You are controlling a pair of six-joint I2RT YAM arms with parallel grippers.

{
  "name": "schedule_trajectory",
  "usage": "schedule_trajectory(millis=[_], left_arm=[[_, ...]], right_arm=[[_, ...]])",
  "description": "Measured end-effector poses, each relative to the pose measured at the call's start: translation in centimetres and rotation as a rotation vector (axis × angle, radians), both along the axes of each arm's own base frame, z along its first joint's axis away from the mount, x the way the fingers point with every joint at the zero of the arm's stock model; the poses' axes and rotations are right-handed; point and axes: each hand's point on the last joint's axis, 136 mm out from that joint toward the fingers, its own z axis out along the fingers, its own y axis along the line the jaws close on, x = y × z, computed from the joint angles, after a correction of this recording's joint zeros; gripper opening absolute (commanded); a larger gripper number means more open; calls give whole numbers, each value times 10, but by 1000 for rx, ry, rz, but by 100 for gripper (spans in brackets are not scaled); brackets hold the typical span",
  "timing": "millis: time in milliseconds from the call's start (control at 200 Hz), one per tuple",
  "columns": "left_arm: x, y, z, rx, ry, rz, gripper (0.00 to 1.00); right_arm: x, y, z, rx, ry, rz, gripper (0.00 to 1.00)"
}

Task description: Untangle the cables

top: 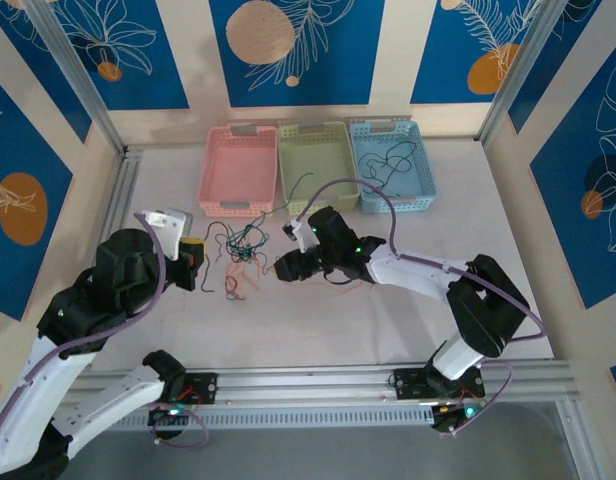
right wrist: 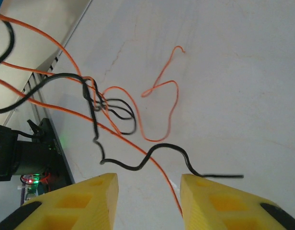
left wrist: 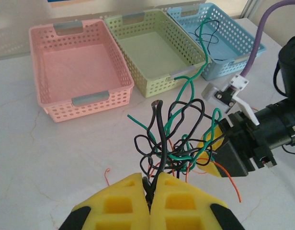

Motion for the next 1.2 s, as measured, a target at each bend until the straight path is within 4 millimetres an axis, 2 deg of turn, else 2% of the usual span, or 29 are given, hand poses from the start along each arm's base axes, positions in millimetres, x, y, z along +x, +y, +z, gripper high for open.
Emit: schedule_trajectory(millis=[470,680,820,1030,1050,1200], left_arm=[[0,0,-2,1,1,1,0],[0,0,-3,1,2,1,0],[0,0,-3,1,1,1,0],[0,3,-1,2,-10,14,0],[0,4,-1,2,-11,15,0],[-2,10,1,9,-23,38,0]], right_arm=[[-5,11,-27,-2,61,50,38],[-9,14,-35,-5,99,68,26],[-10,14,-34,-2,104,73,14],[-11,14,-35,-4,110,77,3],[-12,14,-35,-5,112,76,0],[-14,11,-38,-26,137,69,0]])
